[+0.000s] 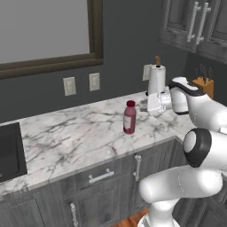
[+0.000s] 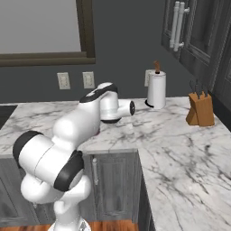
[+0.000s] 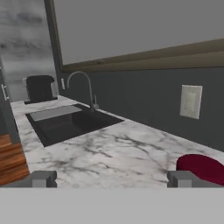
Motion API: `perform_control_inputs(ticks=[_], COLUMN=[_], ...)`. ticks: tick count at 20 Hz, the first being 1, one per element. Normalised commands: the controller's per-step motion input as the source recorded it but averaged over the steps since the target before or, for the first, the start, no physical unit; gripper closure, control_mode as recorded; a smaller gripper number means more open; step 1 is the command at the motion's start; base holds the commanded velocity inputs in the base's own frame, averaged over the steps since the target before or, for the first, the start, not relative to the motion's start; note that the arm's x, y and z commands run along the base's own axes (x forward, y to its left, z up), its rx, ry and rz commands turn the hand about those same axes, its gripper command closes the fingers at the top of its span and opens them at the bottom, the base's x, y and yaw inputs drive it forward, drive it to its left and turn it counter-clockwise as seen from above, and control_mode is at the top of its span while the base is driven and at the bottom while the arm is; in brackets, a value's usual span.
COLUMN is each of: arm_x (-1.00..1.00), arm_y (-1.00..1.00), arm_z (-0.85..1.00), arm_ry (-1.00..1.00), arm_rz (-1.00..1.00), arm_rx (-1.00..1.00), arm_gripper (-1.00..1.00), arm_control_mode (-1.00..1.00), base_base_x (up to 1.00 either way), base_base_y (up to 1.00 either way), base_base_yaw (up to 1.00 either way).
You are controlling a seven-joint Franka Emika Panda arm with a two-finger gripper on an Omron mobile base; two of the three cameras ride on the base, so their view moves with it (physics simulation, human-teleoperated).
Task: There is a wine glass and glass cup on the dining counter. Place the wine bottle next to the wine glass and the juice bottle next to the glass cup.
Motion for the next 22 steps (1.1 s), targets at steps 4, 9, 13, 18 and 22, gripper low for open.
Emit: perform_control_inputs(ticks=[4, 9, 13, 18, 22], arm_x=[0.16, 0.15, 0.23, 0.27, 0.18], arm_y=[0.12, 0.01, 0.00, 0.00, 0.00], arm_z=[-0.12, -0.19, -0.11, 0.00, -0.01], arm_ry=[0.00, 0.00, 0.00, 0.00, 0.00], arm_rz=[0.00, 0.00, 0.00, 0.00, 0.00], arm_rx=[0.00, 0.00, 0.00, 0.00, 0.01], arm_gripper=[-1.00, -1.00, -1.00, -1.00, -1.00], arm_control_mode=[-1.00, -1.00, -1.00, -1.00, -1.00], base_base_x=[0.00, 0.00, 0.00, 0.00, 0.00], base_base_y=[0.00, 0.00, 0.00, 0.00, 0.00], base_base_yaw=[0.00, 0.00, 0.00, 0.00, 0.00])
